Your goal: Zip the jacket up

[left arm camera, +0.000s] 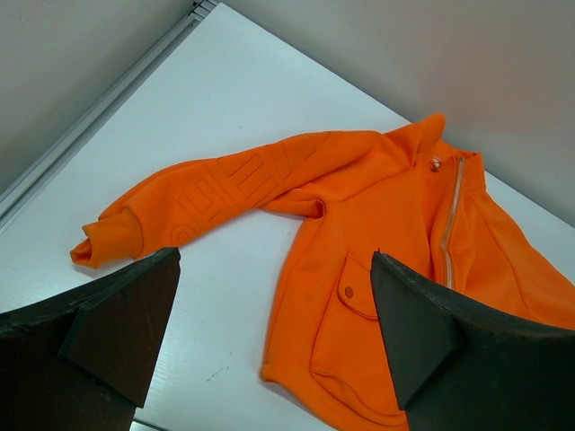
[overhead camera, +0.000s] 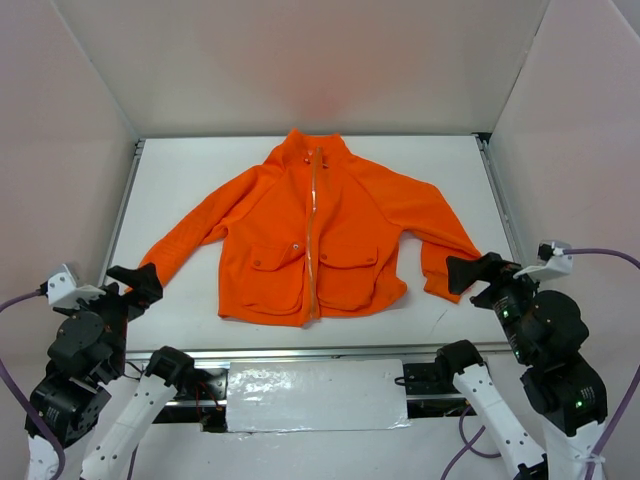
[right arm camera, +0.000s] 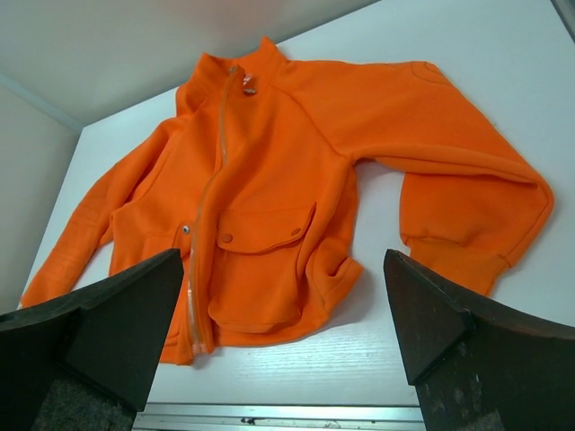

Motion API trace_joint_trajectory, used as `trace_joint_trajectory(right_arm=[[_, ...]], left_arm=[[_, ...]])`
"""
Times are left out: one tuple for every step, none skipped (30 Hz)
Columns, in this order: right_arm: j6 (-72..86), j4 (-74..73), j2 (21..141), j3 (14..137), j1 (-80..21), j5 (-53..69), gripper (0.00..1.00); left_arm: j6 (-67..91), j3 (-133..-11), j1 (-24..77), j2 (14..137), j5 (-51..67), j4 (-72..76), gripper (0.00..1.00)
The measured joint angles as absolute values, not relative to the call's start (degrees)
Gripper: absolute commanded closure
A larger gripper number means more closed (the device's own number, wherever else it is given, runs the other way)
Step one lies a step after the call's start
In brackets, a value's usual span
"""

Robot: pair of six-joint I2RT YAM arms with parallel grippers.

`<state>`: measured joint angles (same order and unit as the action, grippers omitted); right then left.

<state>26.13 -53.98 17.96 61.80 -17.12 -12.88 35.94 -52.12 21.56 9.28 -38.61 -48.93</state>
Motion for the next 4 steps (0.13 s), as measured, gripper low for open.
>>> trace_joint_trajectory(right_arm=[[26.15, -53.95, 17.96, 61.56, -17.12, -12.80, 0.00], [26.17, -54.04, 17.96, 61.36, -17.12, -12.71, 0.00], [26.17, -54.06, 17.98, 61.30, -17.12, -12.62, 0.00], [26.17, -54.02, 18.00, 61.28, -17.12, -12.58, 0.00]], left_arm=[[35.94, -52.12, 21.56, 9.28, -38.61, -48.88, 0.01], [35.97, -52.12, 21.56, 9.23, -38.61, -48.84, 0.01], [35.97, -52.12, 21.56, 9.17, -38.59, -48.84, 0.01], [35.97, -52.12, 21.56, 9.10, -38.61, -48.82, 0.01]])
